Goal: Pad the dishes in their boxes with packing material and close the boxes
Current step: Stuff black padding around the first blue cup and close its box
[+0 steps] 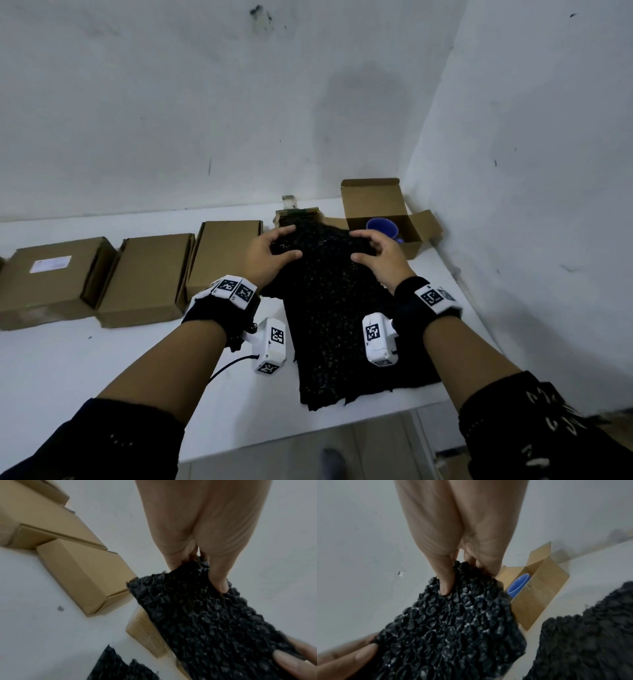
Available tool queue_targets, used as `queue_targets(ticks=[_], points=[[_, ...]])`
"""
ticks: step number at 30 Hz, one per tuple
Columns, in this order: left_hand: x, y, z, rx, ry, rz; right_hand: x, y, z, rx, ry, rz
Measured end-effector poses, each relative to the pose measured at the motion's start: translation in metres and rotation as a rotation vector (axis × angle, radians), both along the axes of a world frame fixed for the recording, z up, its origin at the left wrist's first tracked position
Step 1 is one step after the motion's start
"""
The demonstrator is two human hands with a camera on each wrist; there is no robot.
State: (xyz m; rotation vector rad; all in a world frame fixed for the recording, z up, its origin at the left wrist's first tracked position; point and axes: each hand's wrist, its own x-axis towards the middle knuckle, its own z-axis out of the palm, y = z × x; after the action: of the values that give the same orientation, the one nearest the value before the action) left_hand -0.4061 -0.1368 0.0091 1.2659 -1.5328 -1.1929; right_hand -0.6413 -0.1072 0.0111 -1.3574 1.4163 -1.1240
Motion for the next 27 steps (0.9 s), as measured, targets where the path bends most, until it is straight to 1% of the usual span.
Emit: queue_targets(ticks=[4, 5, 6, 8, 10, 12, 15, 16, 17, 18, 19, 21, 22, 23, 25, 26, 27], points=[[0.000, -0.021, 0.004, 0.001, -0.210, 0.016, -0.011, -0.024, 0.000, -0.056, 0.309, -0.002], [0.000, -0.025, 0.005, -0.019, -0.250, 0.019, -0.013, -0.031, 0.001, -0.082, 0.383, -0.010], [0.000, -0.029, 0.006, -0.051, -0.280, 0.029, -0.015, -0.037, 0.001, -0.097, 0.420, -0.007], [0.002, -0.037, 0.006, -0.136, -0.349, 0.063, -0.017, -0.047, 0.006, -0.072, 0.377, 0.068], [0.002, -0.045, 0.006, -0.207, -0.466, 0.070, -0.016, -0.056, 0.013, -0.008, 0.257, 0.153], [0.001, -0.050, 0.008, -0.213, -0.538, -0.004, -0.011, -0.066, 0.020, -0.009, 0.250, 0.193], [-0.005, -0.055, 0.012, -0.076, -0.458, -0.149, -0.004, -0.085, 0.023, -0.017, 0.264, 0.237], [-0.010, -0.057, 0.012, -0.049, -0.464, -0.165, -0.002, -0.091, 0.023, -0.006, 0.264, 0.224], [-0.014, -0.060, 0.012, -0.047, -0.483, -0.158, -0.001, -0.098, 0.021, -0.015, 0.301, 0.181], [-0.018, -0.063, 0.011, -0.040, -0.490, -0.132, 0.000, -0.104, 0.018, -0.059, 0.376, 0.118], [-0.021, -0.066, 0.009, -0.025, -0.454, -0.097, 0.002, -0.107, 0.016, -0.129, 0.481, 0.044], [-0.023, -0.072, 0.004, 0.041, -0.295, -0.031, 0.005, -0.108, 0.013, -0.295, 0.669, -0.054], [-0.025, -0.074, 0.003, 0.065, -0.214, -0.016, 0.008, -0.107, 0.013, -0.338, 0.716, -0.037], [-0.028, -0.075, 0.003, 0.079, -0.138, -0.015, 0.010, -0.107, 0.010, -0.334, 0.744, 0.025], [-0.034, -0.076, 0.002, 0.101, -0.015, -0.027, 0.014, -0.106, 0.005, -0.228, 0.766, 0.210], [-0.037, -0.077, 0.003, 0.100, 0.021, -0.038, 0.015, -0.107, 0.003, -0.176, 0.729, 0.300], [-0.039, -0.077, 0.005, 0.095, 0.037, -0.055, 0.016, -0.110, 0.000, -0.143, 0.644, 0.376]])
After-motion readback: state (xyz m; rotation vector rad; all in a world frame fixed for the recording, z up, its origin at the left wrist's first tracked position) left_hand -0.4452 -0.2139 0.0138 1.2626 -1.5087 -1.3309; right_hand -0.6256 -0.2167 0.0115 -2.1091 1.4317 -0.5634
